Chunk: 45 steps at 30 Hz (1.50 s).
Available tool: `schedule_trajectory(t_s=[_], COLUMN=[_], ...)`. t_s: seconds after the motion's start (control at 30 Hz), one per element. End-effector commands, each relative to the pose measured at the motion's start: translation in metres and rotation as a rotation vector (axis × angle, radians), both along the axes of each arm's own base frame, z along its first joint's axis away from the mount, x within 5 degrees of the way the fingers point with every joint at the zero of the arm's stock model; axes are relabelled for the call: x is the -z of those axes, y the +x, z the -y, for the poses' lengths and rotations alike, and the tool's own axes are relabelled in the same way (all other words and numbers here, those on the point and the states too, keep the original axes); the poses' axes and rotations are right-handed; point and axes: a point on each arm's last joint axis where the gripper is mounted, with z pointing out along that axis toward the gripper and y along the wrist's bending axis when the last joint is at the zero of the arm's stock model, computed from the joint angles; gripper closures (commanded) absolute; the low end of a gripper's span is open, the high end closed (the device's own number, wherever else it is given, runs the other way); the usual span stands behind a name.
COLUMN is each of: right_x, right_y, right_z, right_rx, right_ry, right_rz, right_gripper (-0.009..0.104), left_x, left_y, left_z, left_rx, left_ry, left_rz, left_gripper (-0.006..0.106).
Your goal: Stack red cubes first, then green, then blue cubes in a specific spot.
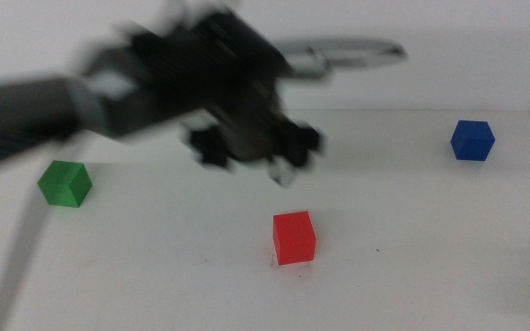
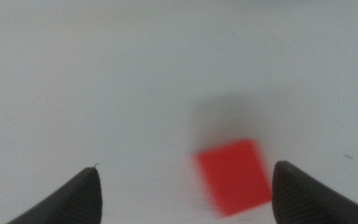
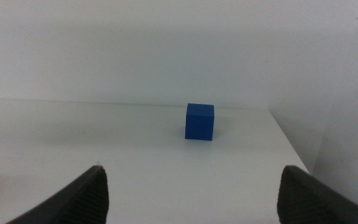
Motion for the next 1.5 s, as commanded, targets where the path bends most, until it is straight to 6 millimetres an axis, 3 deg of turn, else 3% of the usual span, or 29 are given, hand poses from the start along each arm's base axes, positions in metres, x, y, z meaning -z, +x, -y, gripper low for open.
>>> schedule_trajectory(t_s=[0.0,0.13,0.27,0.47,0.6,0.87,1.3,1.37,1.47], right_x=[0.000,0.000,0.000,0.000,0.000,0.000,0.000,0.000,0.000], right_y=[0.000,0.000,0.000,0.000,0.000,0.000,0.000,0.000,0.000], right_z=[0.000,0.000,0.000,0.000,0.000,0.000,0.000,0.000,0.000], right_rx=[-0.003,-0.003,-0.003,-0.003,-0.003,-0.003,-0.003,-0.003,-0.003], right_ry=[-0.014,-0.014,-0.014,-0.014,-0.014,-0.014,-0.014,-0.014,-0.014], right_rz=[0.010,0.010,0.010,0.010,0.010,0.010,0.010,0.010,0.010], right_gripper=[0.002,0.002,0.002,0.002,0.002,0.002,0.002,0.002,0.002], left_x=[-0.036,-0.063,-0.064,-0.044,-0.015,0.042,0.117,0.122,0.123], left_y=[-0.005,0.000,0.018,0.055,0.072,0.106,0.125,0.125,0.123], left_z=[-0.041,-0.106,-0.165,-0.244,-0.274,-0.289,-0.293,-0.292,-0.290], left_rx=[-0.053,-0.070,-0.081,-0.096,-0.155,-0.118,-0.069,-0.067,-0.075], left_ry=[0.098,0.226,0.233,0.065,-0.017,0.037,0.057,0.049,0.020], left_rz=[0.043,0.027,-0.027,-0.007,-0.065,-0.080,-0.198,-0.222,-0.249], left_gripper=[0.007,0.007,0.007,0.007,0.007,0.007,0.008,0.014,0.047])
